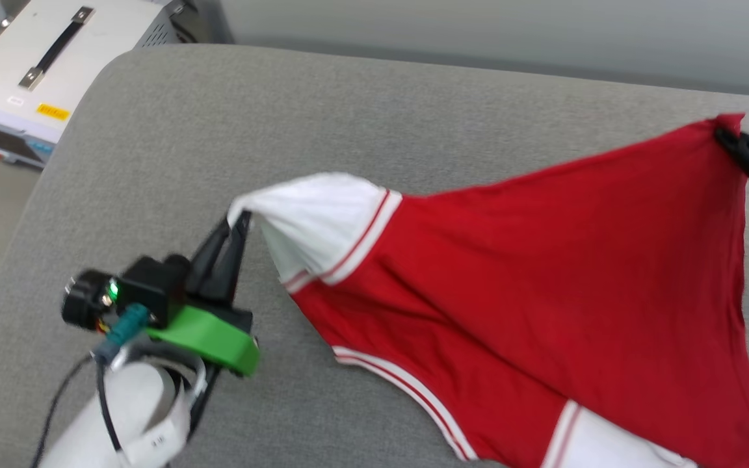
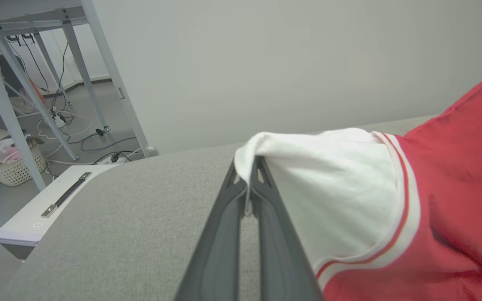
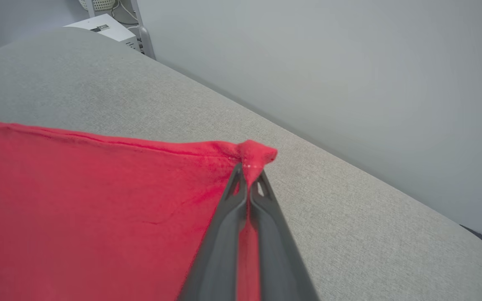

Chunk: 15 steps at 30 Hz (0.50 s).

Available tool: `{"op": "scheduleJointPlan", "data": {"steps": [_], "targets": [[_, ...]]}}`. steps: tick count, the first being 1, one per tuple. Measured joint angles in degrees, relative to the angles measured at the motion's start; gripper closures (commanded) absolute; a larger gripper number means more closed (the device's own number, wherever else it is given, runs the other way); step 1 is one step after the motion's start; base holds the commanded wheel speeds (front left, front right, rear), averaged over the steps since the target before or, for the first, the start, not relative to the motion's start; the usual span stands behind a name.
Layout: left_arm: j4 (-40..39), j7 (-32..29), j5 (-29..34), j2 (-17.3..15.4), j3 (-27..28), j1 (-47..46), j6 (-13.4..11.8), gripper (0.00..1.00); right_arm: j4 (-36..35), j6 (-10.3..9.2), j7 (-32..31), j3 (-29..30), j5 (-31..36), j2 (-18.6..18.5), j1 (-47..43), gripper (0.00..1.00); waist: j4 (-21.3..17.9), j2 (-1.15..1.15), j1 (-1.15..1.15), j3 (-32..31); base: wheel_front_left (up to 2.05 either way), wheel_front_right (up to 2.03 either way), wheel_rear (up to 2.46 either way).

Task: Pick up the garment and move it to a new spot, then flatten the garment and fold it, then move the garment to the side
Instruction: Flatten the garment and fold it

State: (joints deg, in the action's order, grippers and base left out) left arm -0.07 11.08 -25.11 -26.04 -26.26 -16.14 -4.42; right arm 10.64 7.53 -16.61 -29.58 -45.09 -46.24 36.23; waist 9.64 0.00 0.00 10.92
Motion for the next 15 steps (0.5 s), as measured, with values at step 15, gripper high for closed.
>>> {"op": "scheduleJointPlan", "data": {"steps": [15], "targets": [[-3.8, -7.4, 2.3, -3.6, 2.3, -26.9, 4.8, 1.00, -13.8, 0.00, 2.6, 15.9, 6.0, 3.5, -0.8, 1.00, -4.8, 0.00, 0.00, -2.6, 0.00, 0.00, 0.00]]}}
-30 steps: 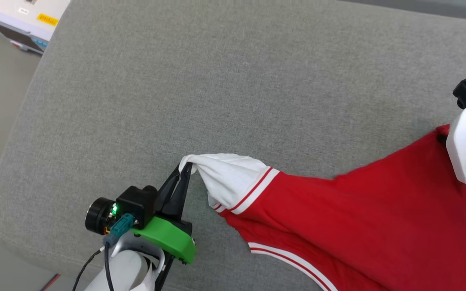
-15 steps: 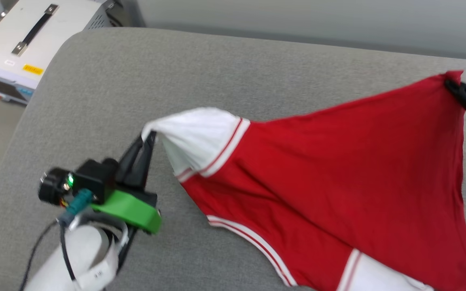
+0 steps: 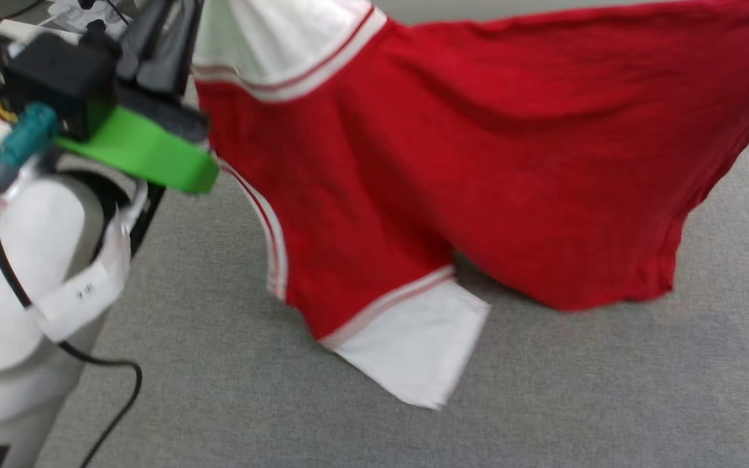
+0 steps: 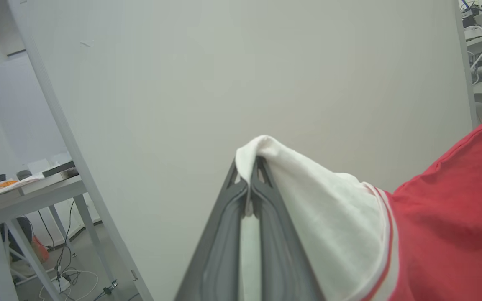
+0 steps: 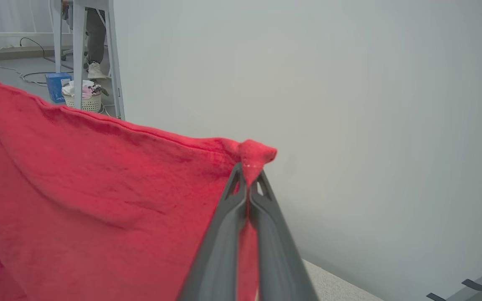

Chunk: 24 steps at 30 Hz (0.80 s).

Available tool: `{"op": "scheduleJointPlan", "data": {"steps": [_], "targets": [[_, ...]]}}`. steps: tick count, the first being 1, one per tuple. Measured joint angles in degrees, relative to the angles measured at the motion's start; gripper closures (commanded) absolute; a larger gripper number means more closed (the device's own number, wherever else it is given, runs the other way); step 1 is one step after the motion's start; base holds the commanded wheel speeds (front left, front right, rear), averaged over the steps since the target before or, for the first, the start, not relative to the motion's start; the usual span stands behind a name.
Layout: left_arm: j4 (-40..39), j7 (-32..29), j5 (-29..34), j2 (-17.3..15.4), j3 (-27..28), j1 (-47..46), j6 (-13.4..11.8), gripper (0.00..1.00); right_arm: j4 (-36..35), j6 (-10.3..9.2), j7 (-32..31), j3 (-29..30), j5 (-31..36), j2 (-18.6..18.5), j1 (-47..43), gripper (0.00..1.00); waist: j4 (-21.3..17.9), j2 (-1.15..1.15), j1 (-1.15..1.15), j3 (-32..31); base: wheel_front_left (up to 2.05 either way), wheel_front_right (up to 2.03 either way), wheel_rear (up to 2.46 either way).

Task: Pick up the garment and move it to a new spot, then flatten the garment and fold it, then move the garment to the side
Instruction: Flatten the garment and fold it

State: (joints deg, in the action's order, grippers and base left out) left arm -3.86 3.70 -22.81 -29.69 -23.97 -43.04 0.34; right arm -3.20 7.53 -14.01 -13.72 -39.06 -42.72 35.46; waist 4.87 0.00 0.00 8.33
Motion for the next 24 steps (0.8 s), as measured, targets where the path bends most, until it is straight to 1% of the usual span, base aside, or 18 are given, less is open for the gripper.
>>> {"op": "scheduleJointPlan", "data": {"steps": [5, 7, 11, 18, 21, 24], "targets": [[2.5, -1.9, 0.9, 0.6, -1.0, -9.7, 2.4, 1.00, -2.3, 0.00, -2.2, 2.4, 1.5, 0.9, 2.7, 1.00, -0.3, 0.00, 0.00, 0.9, 0.00, 0.00, 0.00], [3.7, -2.6, 2.2, 1.0, -1.9, -13.9, 3.3, 1.00, -2.5, 0.00, -3.2, 2.6, 1.7, 1.2, 5.1, 1.00, -0.4, 0.00, 0.00, 1.7, 0.00, 0.00, 0.00], [6.8, -3.7, 2.5, 2.3, -2.9, -21.8, 4.7, 1.00, -1.3, 0.00, -4.8, 2.0, 2.8, 1.5, 11.1, 1.00, -0.6, 0.00, 0.00, 4.0, 0.00, 0.00, 0.00], [16.4, -4.7, 3.2, 3.1, -4.9, -38.9, 6.5, 1.00, 7.8, 0.00, -5.5, -1.3, 5.3, 4.1, 28.3, 1.00, -1.2, 0.00, 0.00, 9.9, 0.00, 0.00, 0.00], [21.6, -4.3, 3.2, 3.4, -5.9, -46.6, 6.8, 1.00, 12.6, 0.00, -4.9, -4.2, 7.0, 5.1, 36.6, 1.00, -1.7, 0.00, -0.01, 12.7, 0.00, 0.00, 0.00], [26.9, -3.1, 3.7, 3.8, -6.9, -54.6, 7.0, 1.00, 18.7, 0.00, -2.7, -6.6, 8.6, 6.7, 45.3, 1.00, -2.2, 0.00, -0.01, 15.8, 0.00, 0.00, 0.00]]}}
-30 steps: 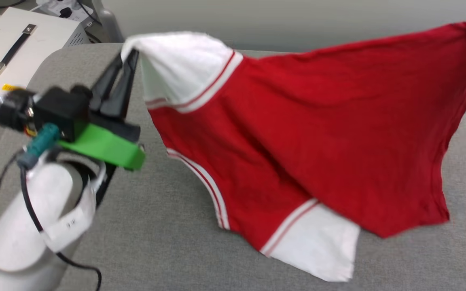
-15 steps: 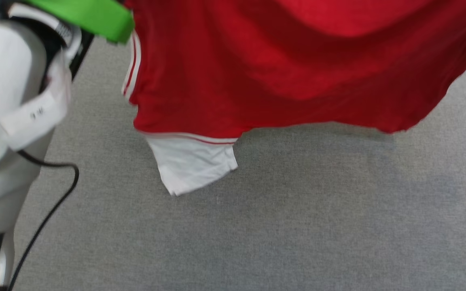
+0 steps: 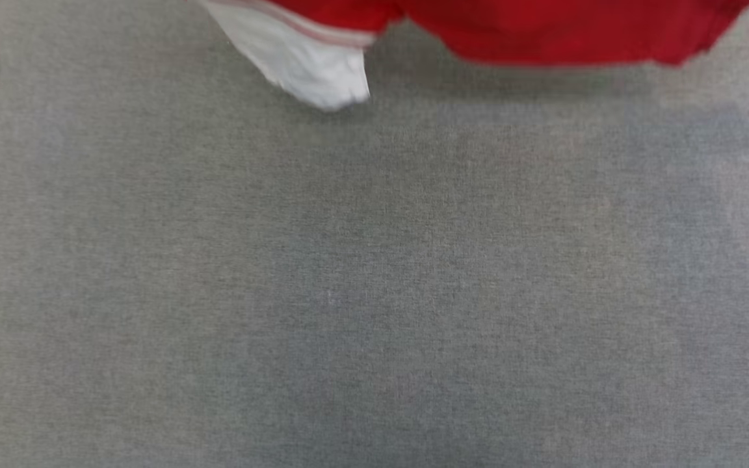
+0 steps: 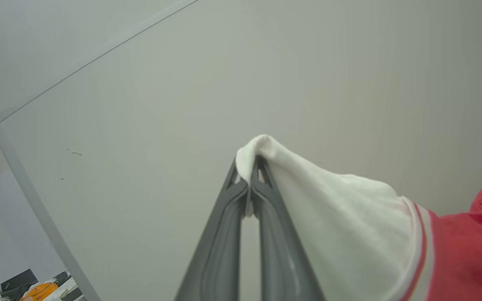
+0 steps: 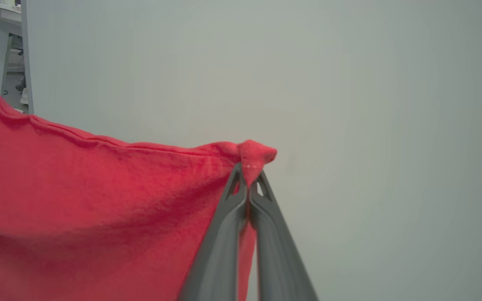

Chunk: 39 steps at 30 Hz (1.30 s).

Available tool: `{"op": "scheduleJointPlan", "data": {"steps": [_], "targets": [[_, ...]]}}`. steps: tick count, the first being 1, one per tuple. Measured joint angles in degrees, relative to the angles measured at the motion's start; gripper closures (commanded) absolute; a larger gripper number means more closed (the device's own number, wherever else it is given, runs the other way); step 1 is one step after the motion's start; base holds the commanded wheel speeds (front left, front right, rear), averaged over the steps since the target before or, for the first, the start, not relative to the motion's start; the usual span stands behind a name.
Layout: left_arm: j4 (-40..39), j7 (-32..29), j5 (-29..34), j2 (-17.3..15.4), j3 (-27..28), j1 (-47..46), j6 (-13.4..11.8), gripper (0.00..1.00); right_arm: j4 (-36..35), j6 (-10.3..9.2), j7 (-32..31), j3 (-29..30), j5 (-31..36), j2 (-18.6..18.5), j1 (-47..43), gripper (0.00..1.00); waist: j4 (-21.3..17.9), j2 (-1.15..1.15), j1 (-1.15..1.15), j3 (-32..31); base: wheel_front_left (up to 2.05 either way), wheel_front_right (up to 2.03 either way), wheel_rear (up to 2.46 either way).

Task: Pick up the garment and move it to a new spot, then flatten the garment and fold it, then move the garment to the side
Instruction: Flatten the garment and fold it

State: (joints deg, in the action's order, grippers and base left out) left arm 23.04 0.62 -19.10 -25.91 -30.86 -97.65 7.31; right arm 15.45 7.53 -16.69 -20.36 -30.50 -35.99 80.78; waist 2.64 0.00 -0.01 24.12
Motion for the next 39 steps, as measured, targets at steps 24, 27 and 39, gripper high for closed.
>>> {"op": "scheduleJointPlan", "data": {"steps": [24, 27, 39], "targets": [[24.1, 12.5, -7.8, 0.7, -12.8, -12.0, 0.0, 1.00, 30.8, 0.00, 19.3, -16.1, -2.4, 8.7, 17.8, 1.00, -2.0, 0.00, 0.00, 12.0, 0.00, 0.00, 0.00], [24.7, 13.5, -8.8, 0.7, -13.1, -7.5, 0.0, 1.00, 31.9, 0.00, 21.4, -17.7, -4.0, 9.3, 13.9, 1.00, -2.0, 0.00, 0.00, 11.1, 0.00, 0.00, 0.00], [14.3, 14.0, -10.0, -2.0, -10.8, 16.9, -3.4, 1.00, 30.3, 0.00, 26.6, -27.1, -11.5, 8.2, -3.0, 1.00, -1.2, 0.00, 0.01, 3.5, 0.00, 0.00, 0.00]]}}
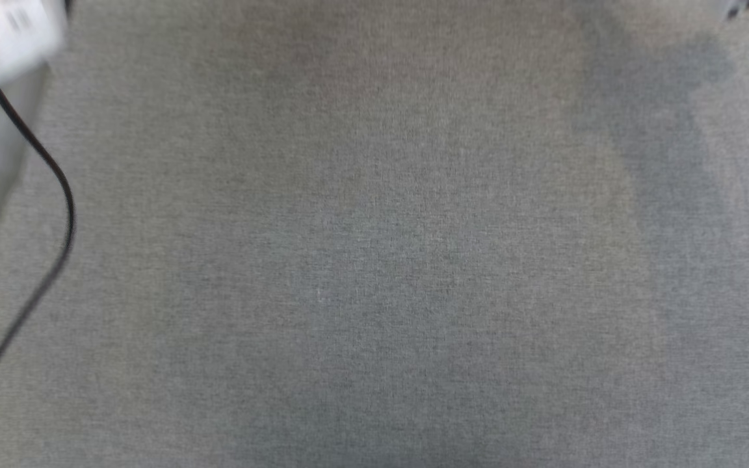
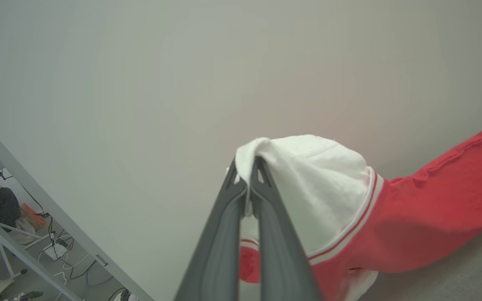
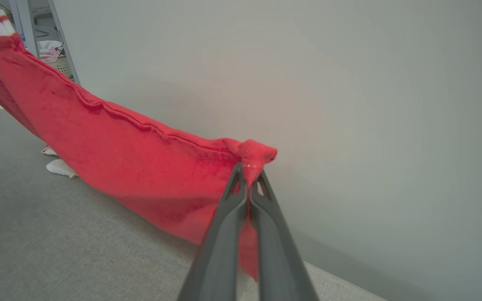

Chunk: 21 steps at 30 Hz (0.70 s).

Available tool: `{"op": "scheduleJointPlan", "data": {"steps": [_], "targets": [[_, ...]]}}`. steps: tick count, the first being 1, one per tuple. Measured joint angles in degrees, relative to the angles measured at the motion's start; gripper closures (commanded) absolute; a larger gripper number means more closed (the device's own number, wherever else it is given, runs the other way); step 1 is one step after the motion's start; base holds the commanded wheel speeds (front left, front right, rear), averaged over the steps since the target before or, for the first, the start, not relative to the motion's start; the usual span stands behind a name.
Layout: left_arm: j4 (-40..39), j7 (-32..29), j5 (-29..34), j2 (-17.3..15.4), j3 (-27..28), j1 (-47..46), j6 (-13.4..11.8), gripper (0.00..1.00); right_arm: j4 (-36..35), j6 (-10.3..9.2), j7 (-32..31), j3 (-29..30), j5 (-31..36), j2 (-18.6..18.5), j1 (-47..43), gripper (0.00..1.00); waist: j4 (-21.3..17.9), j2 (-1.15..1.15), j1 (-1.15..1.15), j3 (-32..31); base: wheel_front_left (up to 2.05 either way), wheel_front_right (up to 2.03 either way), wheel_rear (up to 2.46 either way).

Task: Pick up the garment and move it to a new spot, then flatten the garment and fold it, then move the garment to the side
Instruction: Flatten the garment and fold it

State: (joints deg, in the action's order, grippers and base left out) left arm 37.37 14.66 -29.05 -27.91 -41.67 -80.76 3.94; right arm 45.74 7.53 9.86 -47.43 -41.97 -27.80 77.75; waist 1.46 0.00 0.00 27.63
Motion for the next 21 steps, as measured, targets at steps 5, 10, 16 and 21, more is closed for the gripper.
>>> {"op": "scheduleJointPlan", "data": {"steps": [5, 10, 16, 21], "targets": [[-7.0, 0.0, -1.5, -2.1, 0.2, 15.8, -3.0, 1.00, -5.0, 0.00, 1.1, -4.6, -4.2, -3.9, -9.8, 1.00, 0.5, 0.00, 0.00, -4.5, 0.00, 0.00, 0.00], [-13.1, 0.0, -2.8, -3.7, -0.9, 30.6, -6.3, 1.00, -10.1, 0.00, 1.5, -8.8, -7.1, -7.7, -19.8, 1.00, 1.0, 0.00, 0.00, -9.0, 0.00, 0.00, 0.00], [-21.2, -1.0, -7.6, -7.1, -2.1, 49.3, -11.0, 1.00, -15.3, 0.00, 1.0, -12.7, -10.3, -11.1, -30.9, 1.00, 1.3, 0.00, 0.01, -14.7, 0.00, 0.00, 0.00], [-28.9, -3.0, -12.4, -9.8, -2.6, 62.8, -15.7, 1.00, -18.4, 0.00, 0.5, -15.0, -11.3, -13.6, -37.9, 1.00, 1.2, 0.00, 0.01, -18.9, 0.00, 0.00, 0.00]]}}
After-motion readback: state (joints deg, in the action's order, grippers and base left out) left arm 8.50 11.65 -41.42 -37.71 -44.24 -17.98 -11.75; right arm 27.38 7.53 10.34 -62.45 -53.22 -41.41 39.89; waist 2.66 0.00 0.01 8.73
